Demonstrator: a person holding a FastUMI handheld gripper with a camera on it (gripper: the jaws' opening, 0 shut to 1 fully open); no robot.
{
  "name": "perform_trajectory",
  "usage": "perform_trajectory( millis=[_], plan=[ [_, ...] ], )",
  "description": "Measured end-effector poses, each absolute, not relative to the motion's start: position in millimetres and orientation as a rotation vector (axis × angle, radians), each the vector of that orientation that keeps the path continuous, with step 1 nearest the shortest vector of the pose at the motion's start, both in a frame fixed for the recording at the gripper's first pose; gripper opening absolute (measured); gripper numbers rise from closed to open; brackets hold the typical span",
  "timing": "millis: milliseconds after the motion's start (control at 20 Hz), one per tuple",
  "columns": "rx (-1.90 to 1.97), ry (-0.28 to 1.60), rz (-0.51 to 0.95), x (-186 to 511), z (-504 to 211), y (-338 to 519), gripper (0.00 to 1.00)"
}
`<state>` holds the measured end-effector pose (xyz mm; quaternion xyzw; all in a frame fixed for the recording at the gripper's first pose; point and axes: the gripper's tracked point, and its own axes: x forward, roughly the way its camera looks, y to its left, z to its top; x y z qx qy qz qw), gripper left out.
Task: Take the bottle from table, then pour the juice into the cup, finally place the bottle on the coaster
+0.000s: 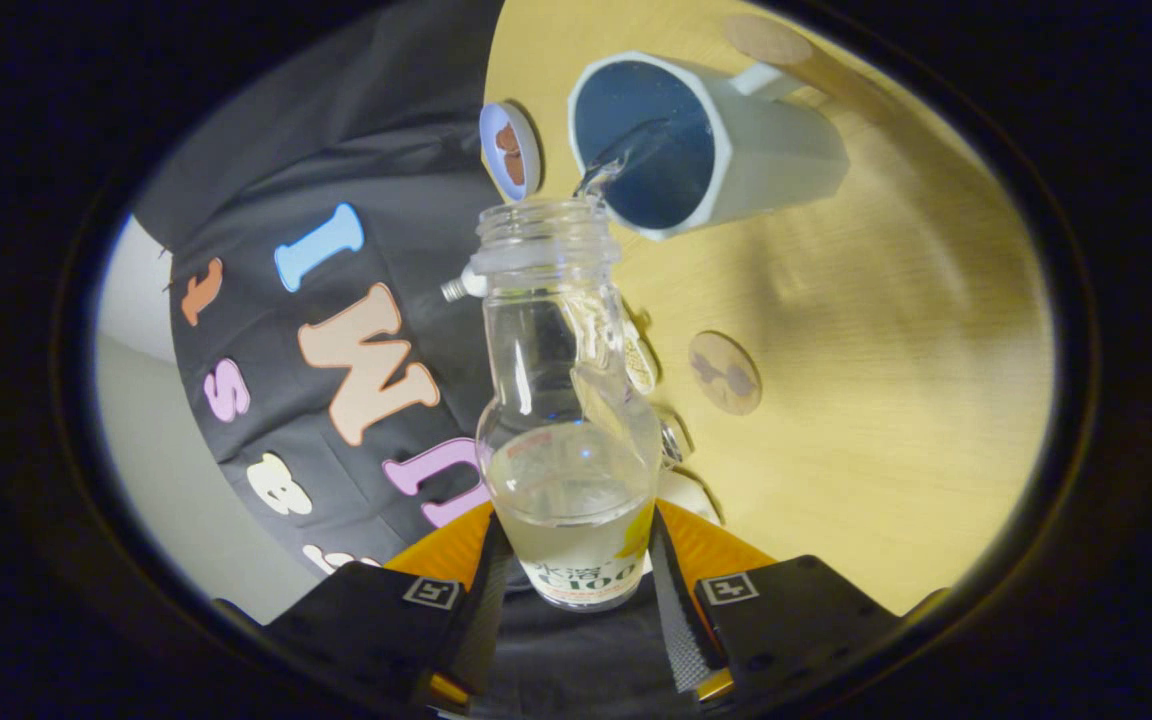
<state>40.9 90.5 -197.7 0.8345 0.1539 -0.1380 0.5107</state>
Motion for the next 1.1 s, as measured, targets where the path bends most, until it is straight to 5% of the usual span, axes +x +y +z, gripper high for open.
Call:
perform_trajectory(
  millis=[1100],
  plan=[
    [2.231,0.357,-0.337,46,-182,76,0.72]
  ],
)
